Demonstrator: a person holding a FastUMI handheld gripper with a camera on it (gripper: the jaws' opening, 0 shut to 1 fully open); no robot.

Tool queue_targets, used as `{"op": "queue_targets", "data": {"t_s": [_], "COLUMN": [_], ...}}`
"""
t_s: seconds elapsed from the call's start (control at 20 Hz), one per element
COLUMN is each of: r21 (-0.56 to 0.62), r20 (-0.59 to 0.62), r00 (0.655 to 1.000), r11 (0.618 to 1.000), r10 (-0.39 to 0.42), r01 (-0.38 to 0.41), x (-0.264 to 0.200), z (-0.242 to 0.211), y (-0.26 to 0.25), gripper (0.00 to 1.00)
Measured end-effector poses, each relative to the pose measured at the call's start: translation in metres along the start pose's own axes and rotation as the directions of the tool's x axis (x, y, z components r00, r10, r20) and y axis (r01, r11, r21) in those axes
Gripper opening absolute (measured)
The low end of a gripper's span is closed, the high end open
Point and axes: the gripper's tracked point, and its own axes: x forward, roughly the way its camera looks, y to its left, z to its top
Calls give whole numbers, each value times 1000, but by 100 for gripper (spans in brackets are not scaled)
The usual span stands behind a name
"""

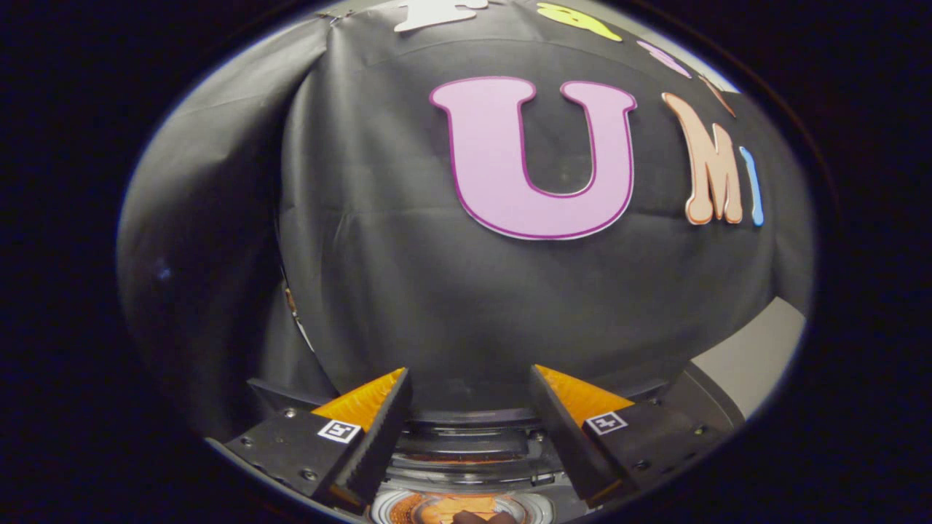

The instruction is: Put the clothes into the washing machine and then close the washing machine lid.

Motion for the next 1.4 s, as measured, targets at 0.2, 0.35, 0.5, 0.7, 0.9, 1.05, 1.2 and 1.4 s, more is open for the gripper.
{"op": "queue_targets", "data": {"t_s": [0.2, 0.35, 0.5, 0.7, 0.9, 1.05, 1.2, 1.4], "r21": [-15, -15, -11, -11, -12, -9, -10, -8], "r20": [-3, 9, 6, -31, -62, -81, -112, -151], "r00": [1000, 1000, 1000, 1000, 998, 997, 994, 988], "r11": [1000, 1000, 1000, 1000, 1000, 1000, 1000, 999], "r10": [-22, -21, -13, -2, 12, 13, 16, 39], "r01": [22, 21, 13, 2, -12, -14, -18, -40], "x": [8, 7, 3, -3, -10, -14, -19, -31], "z": [-1, -1, -2, -5, -9, -11, -14, -22], "y": [5, 5, 6, 8, 8, 8, 8, 10], "gripper": [96, 96, 97, 97, 97, 97, 97, 97]}}
